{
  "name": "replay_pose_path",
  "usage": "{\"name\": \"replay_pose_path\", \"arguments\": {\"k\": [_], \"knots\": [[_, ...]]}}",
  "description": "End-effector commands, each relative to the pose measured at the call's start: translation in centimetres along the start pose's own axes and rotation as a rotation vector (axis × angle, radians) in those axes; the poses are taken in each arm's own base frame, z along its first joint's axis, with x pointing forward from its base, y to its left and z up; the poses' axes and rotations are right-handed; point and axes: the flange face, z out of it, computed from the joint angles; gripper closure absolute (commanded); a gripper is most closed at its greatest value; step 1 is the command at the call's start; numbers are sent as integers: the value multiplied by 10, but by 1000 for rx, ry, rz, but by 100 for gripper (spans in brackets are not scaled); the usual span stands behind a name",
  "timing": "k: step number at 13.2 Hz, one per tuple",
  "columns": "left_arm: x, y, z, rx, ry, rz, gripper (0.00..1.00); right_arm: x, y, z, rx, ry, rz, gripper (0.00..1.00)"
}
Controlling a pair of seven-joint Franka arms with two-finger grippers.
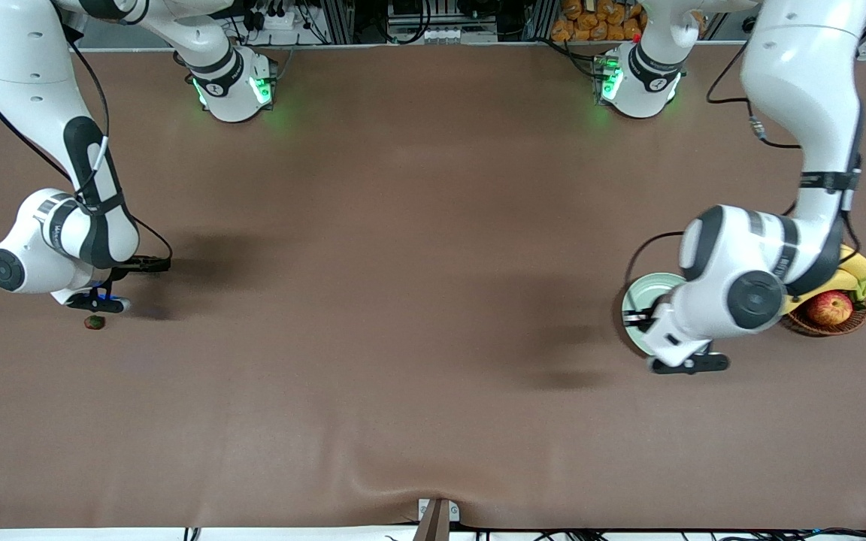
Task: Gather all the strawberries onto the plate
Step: 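Set the strawberry on the green plate while the right gripper reaches another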
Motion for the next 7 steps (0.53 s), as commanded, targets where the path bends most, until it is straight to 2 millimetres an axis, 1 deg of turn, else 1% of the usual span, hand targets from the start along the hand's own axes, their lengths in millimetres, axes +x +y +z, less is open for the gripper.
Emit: {"name": "replay_pose_path", "arguments": {"k": [1, 2, 3, 4, 5, 6, 7], "knots": [[-13, -9, 24, 17, 15, 19, 100, -4, 3, 5, -5, 7, -12, 0], [-8, -25, 31, 28, 31, 12, 100, -4, 3, 5, -5, 7, -12, 0], [-7, -31, 39, 43, 46, 20, 100, -3, 3, 6, -6, 5, -13, 0], [-9, -33, 47, 49, 57, 27, 100, -3, 3, 7, -6, 4, -13, 0], [-11, -37, 56, 45, 63, 24, 93, -3, 2, 9, -7, -1, -14, 0], [-13, -38, 60, 43, 62, 24, 84, -3, 2, 10, -7, -1, -13, 0], [-12, -39, 58, 42, 68, 23, 56, -3, 2, 11, -7, -2, -13, 0]]}}
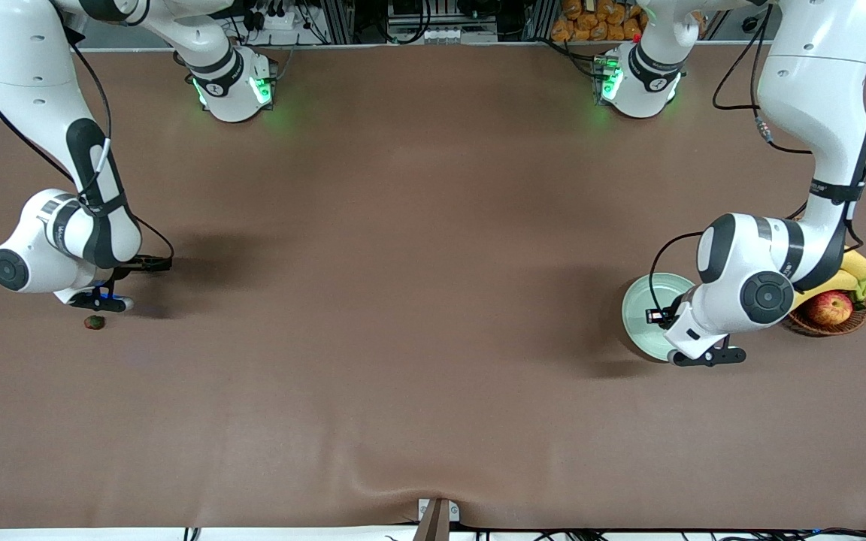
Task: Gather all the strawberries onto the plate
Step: 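Set the strawberry on the green plate while the right gripper reaches another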
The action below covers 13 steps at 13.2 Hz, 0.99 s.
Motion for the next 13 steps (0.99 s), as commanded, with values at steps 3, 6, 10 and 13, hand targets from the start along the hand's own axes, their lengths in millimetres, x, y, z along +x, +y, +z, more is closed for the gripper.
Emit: {"name": "replay_pose_path", "arguments": {"k": [3, 6, 10, 13], "knots": [[-2, -10, -19, 10, 45, 23, 0, -3, 2, 5, -1, -1, -12, 28], [3, -20, -77, 9, 132, -2, 0, -2, 0, 3, 0, 2, -14, 100], [7, -24, -145, 20, 134, -16, 0, 0, 0, -5, 2, 17, -51, 100], [-3, -22, -197, 12, 172, -21, 0, 9, -17, -43, -4, 88, -120, 100]]}}
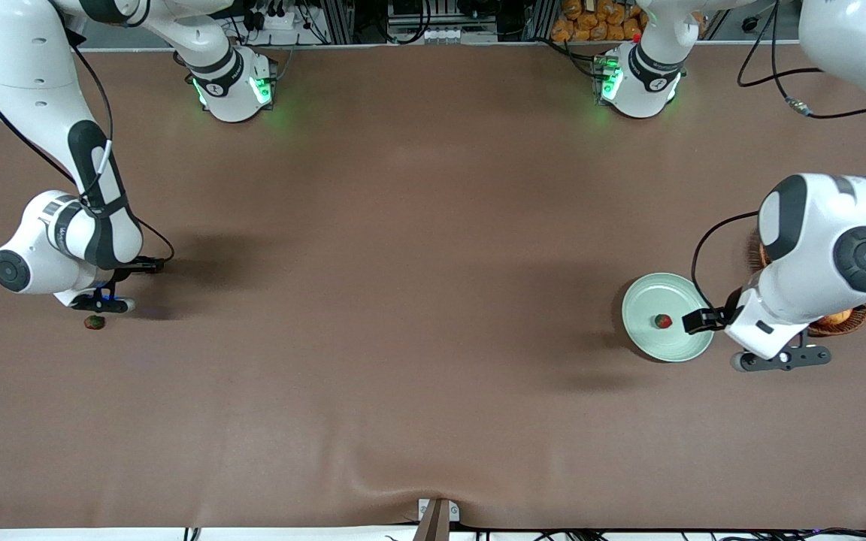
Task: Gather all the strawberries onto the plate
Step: 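Set the strawberry on the green plate while the right gripper reaches another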
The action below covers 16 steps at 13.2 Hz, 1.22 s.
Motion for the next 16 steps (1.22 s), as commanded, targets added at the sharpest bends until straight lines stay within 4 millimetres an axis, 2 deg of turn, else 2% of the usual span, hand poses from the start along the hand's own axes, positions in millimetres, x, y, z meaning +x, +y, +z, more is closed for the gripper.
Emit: {"name": "replay_pose_path", "arguments": {"k": [1, 4, 7, 8, 11, 14, 16], "knots": [[-8, -2, -44, 13, 17, 11, 0, 13, -37, -54, -7, 94, -94, 100], [-17, -1, -74, 18, 35, 13, 0, 37, -113, -111, -56, 202, -220, 100], [-24, 1, -91, 12, 44, 12, 0, 47, -208, -140, -57, 283, -337, 100], [-24, 2, -86, 12, 35, 13, 0, 50, -246, -142, -36, 301, -373, 100], [-23, 10, -78, 10, 22, 27, 0, 58, -331, -141, 17, 341, -444, 100], [-22, 21, -66, 4, 7, 34, 0, 50, -415, -120, 96, 342, -473, 100], [-21, 23, -62, 3, 7, 34, 0, 41, -460, -112, 95, 346, -476, 100]]}}
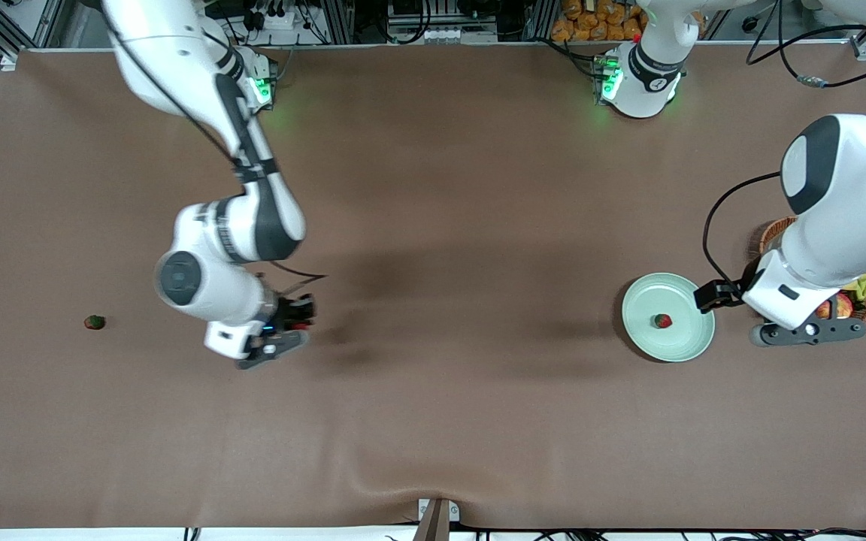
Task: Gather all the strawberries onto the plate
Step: 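Grasp the second strawberry with the right gripper while the left gripper withdraws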
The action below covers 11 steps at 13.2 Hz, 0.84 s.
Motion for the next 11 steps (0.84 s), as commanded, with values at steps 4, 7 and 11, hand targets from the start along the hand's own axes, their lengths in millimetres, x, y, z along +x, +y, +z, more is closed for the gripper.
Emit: {"name": "replay_pose_path", "arguments": {"k": [4, 7, 11], "knots": [[5, 13, 15, -15, 2, 9, 0, 32, -102, 39, 26, 60, 10, 100], [10, 31, 38, -28, 5, 29, 0, 31, -146, 63, 54, 116, 9, 100], [12, 40, 57, -31, -9, 44, 0, 40, -206, 102, 43, 165, -91, 100]]}}
